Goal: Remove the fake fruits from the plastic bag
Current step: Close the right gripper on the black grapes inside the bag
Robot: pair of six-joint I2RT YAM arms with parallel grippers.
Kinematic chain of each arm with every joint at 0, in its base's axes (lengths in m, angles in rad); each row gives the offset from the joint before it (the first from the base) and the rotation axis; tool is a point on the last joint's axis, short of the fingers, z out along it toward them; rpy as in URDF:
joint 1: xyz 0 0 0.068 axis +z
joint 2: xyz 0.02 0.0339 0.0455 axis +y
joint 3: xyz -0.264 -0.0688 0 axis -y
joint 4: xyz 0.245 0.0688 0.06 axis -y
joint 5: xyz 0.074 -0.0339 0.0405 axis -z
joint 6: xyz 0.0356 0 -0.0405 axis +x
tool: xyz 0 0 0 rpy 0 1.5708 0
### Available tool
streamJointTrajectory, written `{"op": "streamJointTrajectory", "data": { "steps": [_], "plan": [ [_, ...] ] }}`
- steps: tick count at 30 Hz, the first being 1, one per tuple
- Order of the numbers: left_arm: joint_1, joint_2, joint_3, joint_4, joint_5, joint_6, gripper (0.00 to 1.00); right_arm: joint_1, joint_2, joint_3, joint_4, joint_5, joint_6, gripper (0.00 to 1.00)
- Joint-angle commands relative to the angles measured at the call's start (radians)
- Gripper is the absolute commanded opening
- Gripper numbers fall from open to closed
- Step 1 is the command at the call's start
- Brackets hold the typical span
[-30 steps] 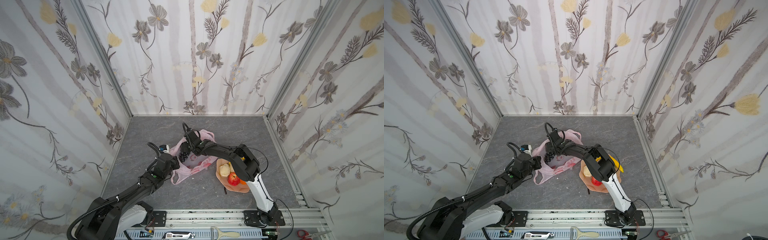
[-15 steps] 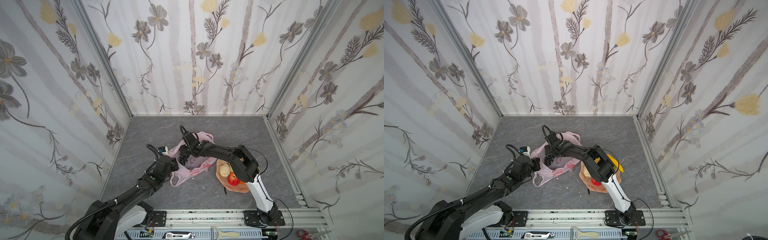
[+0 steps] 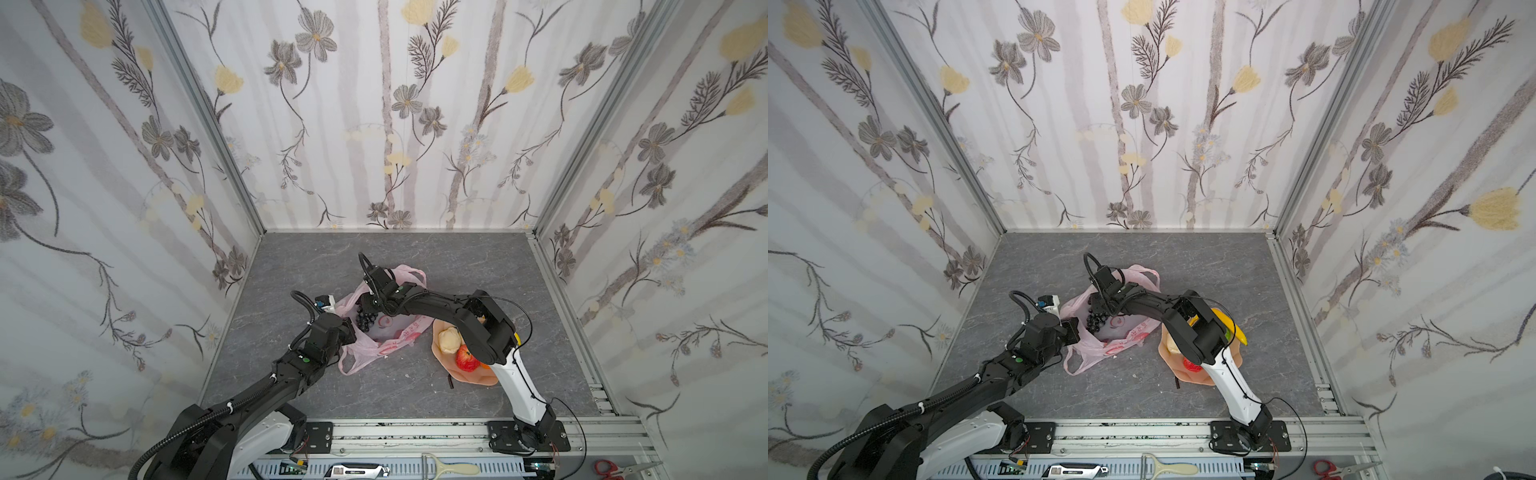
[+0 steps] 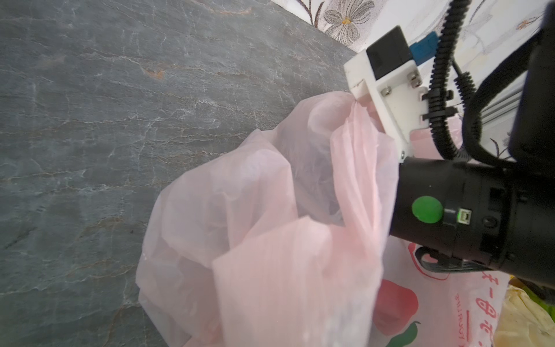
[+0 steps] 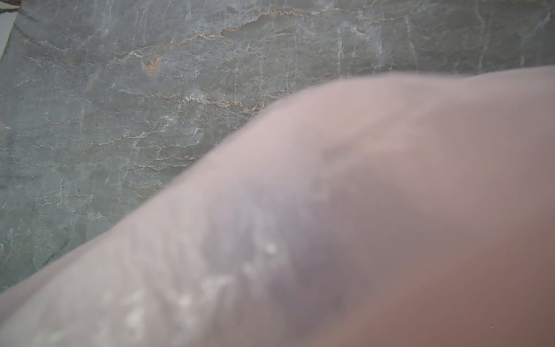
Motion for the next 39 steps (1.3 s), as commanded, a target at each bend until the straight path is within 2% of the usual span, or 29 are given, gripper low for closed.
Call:
{"op": "streamJointTrajectory", "data": {
  "steps": [1,7,11,18,30,39],
  "plan": [
    [0.001,-0.003,-0.005,0.019,-0.022,-0.001,0.02,-0.012,-0.045,-0.051,0.044,-0.034,0.01,0.39],
    [0.001,0.017,0.002,0.019,-0.027,0.001,0.02,-0.029,-0.12,-0.154,0.161,-0.096,0.026,0.33],
    [0.001,0.039,0.016,0.019,-0.026,0.003,0.03,-0.029,-0.144,-0.186,0.189,-0.114,0.025,0.32],
    [0.001,0.054,0.027,0.019,-0.032,0.004,0.03,-0.029,-0.165,-0.225,0.224,-0.136,0.031,0.24],
    [0.001,0.092,0.045,0.018,-0.044,0.004,0.03,-0.028,-0.251,-0.298,0.252,-0.122,0.017,0.16],
    [0.013,0.138,0.072,0.009,-0.053,0.005,0.03,-0.029,-0.365,-0.37,0.246,-0.11,-0.008,0.13]
  ]
}}
